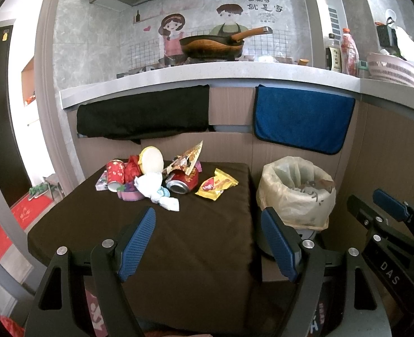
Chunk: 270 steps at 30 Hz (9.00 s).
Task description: Collect trash
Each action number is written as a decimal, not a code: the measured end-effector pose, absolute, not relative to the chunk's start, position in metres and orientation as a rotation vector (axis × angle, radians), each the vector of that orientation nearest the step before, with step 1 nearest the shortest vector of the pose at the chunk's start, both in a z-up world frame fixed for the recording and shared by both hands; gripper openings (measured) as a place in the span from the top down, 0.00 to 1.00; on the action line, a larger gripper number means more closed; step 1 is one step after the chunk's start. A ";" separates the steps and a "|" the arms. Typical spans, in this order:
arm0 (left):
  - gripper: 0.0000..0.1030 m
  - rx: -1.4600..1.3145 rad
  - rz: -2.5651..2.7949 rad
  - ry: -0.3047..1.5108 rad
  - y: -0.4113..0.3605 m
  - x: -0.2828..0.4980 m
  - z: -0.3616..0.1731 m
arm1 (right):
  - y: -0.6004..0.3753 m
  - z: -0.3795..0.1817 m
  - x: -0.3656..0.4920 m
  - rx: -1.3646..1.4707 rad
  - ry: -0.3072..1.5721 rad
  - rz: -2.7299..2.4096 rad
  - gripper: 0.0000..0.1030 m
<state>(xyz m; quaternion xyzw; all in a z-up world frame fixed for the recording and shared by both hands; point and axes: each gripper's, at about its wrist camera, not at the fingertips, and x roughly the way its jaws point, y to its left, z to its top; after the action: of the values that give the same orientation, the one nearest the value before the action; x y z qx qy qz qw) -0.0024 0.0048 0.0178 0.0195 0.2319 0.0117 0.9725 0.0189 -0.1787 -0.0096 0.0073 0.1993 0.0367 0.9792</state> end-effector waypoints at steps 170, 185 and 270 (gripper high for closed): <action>0.78 -0.261 -0.102 0.590 0.168 0.223 -0.014 | -0.109 -0.024 0.322 -0.016 0.696 0.516 0.95; 0.78 -0.039 -0.360 0.408 0.002 0.258 0.082 | -0.222 0.094 0.262 -0.077 0.378 0.238 0.95; 0.52 -0.265 -0.076 0.609 0.150 0.291 -0.044 | -0.243 -0.024 0.323 0.126 0.603 0.214 0.78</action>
<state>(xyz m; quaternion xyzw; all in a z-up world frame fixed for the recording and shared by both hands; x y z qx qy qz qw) 0.2914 0.1496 -0.0440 -0.1301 0.2988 -0.0375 0.9447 0.3230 -0.2431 -0.0241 0.0618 0.2963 0.1051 0.9473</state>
